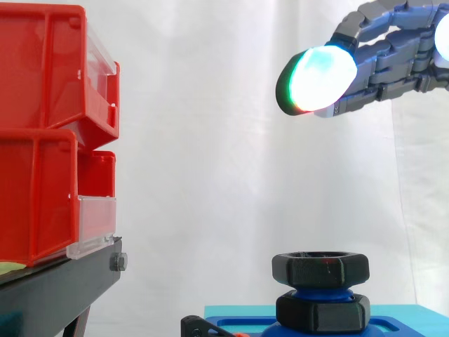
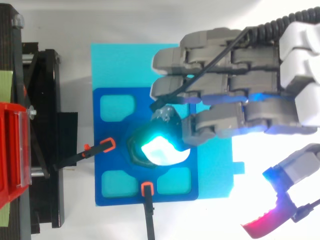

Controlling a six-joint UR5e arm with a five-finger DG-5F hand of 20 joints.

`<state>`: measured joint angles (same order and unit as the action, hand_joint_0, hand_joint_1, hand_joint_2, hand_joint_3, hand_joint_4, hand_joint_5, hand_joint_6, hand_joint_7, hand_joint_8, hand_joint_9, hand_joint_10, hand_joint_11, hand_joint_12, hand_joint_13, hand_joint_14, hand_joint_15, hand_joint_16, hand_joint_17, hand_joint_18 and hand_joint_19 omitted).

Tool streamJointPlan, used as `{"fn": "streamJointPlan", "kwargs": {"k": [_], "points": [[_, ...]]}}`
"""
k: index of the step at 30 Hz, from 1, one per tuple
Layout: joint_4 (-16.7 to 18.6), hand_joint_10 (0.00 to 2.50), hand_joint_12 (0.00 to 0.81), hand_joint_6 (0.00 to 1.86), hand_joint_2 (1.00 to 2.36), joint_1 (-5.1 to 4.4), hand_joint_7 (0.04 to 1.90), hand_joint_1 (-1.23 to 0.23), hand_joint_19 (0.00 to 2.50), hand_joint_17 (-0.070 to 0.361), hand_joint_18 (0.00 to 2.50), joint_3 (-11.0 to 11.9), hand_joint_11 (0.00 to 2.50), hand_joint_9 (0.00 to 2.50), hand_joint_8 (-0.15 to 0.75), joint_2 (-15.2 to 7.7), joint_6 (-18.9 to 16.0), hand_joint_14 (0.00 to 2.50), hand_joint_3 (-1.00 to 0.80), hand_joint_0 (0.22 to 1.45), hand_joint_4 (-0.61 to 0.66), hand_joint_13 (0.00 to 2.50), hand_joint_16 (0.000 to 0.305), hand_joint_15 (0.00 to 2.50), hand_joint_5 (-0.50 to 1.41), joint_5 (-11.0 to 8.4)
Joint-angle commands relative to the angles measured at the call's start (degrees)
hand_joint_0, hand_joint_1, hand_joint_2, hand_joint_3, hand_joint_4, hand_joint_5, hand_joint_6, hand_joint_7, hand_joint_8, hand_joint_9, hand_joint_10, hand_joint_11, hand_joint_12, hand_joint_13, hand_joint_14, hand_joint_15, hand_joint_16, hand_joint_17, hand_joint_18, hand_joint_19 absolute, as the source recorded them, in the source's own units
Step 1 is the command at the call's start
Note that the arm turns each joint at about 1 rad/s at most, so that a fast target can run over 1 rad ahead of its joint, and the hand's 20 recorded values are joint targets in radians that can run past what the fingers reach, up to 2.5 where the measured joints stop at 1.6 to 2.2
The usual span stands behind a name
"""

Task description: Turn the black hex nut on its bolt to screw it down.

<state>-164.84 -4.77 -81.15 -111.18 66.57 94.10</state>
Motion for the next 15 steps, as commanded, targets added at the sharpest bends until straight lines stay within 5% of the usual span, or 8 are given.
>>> {"fn": "streamJointPlan", "kwargs": {"k": [1, 7, 15], "points": [[1.0, 0.00, 0.313, 0.50, 1.00, -0.95, 0.62, -0.49, 0.14, 0.097, 0.18, 0.1, 0.00, 0.30, 0.244, -0.4, 4.2, 0.00, -0.50, 0.56, 0.16, 0.17, 0.043, 0.00, -0.23, -0.06], [3.5, 0.00, 0.319, 0.50, 1.00, -1.74, 0.69, -0.49, 0.15, 0.099, 0.19, 0.1, 0.02, 0.30, 0.250, -2.7, 5.6, 0.00, -0.50, 0.56, 0.19, 0.16, 0.044, 0.00, -0.21, 0.03], [4.7, 0.00, 0.322, 0.50, 1.00, -3.41, 0.71, -0.49, 0.17, 0.101, 0.22, 0.1, 0.04, 0.34, 0.259, -2.8, 8.0, 0.00, -0.50, 0.56, 0.20, 0.18, 0.045, 0.00, -0.19, -1.55]]}}
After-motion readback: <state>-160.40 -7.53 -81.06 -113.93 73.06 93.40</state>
